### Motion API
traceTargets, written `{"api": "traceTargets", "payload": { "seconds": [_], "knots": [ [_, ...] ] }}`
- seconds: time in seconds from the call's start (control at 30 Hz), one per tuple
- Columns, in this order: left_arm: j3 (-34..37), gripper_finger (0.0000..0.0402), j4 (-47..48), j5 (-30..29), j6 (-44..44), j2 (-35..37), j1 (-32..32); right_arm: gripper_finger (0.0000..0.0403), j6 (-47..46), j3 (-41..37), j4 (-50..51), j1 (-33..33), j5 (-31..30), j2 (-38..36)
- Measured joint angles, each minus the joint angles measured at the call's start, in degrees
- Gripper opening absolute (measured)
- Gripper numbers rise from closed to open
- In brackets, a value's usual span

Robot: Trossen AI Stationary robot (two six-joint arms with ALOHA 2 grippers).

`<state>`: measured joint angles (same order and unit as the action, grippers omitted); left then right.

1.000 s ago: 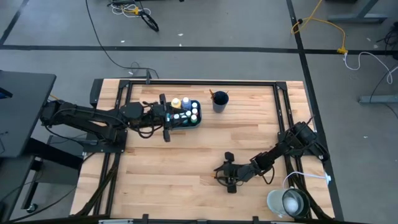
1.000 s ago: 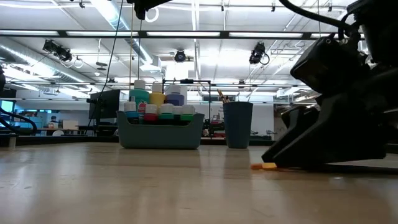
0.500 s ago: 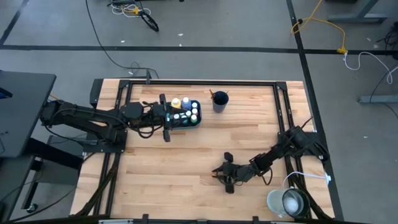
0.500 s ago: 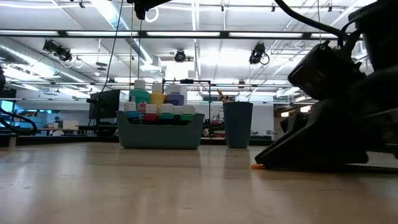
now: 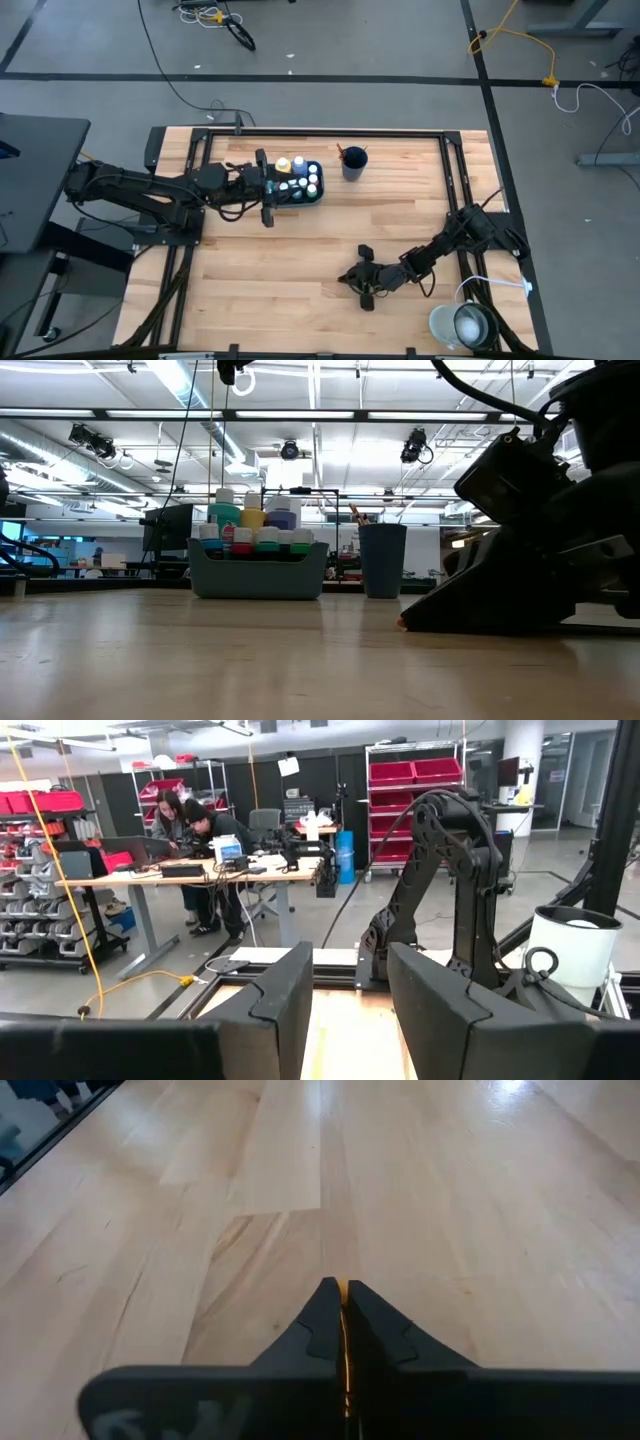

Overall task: Pick & Place Paint Supplies
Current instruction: Put the gold paint brush into the blue cup

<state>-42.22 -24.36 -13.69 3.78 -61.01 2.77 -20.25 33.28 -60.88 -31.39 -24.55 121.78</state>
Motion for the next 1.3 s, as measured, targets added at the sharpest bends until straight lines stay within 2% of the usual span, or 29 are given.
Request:
{"api": "traceTargets", "payload": {
  "seconds": [0.17, 0.4, 0.57, 0.73, 0.9, 1.03, 1.2, 1.3],
  "knots": [
    [0.00, 0.0139, 1.10, 0.62, 0.01, 0.00, -0.01, 0.0009, 2.55, -0.17, -1.11, 1.19, -0.21, -0.24],
    [0.00, 0.0139, 7.46, 3.26, -1.63, 0.00, 0.01, 0.0009, 8.15, -1.12, 1.13, 5.99, -1.91, -3.69],
    [0.00, 0.0139, 10.93, 2.68, -0.99, 0.00, -0.01, 0.0009, 10.49, -1.99, 0.26, 10.78, -2.19, -9.57],
    [0.00, 0.0139, 11.12, 2.56, -0.54, 0.00, -0.03, 0.0009, 17.02, -2.01, 0.11, 13.96, -2.59, -17.02],
    [0.00, 0.0139, 11.03, 2.56, -0.62, 0.00, -0.03, 0.0009, 27.10, -1.92, -0.28, 16.66, -2.95, -25.43],
    [-0.04, 0.0139, 9.67, 2.34, -0.24, -1.28, -0.03, 0.0009, 42.38, -1.90, -0.25, 19.90, -3.51, -31.08],
    [0.00, 0.0139, 6.92, 2.33, -0.96, -4.40, -0.03, 0.0010, 56.66, -1.88, 3.84, 24.61, -3.12, -33.85],
    [-0.07, 0.0139, 4.04, 2.51, -2.42, -6.89, -0.03, 0.0010, 57.87, -1.92, 5.08, 26.80, -0.62, -33.62]
  ]
}}
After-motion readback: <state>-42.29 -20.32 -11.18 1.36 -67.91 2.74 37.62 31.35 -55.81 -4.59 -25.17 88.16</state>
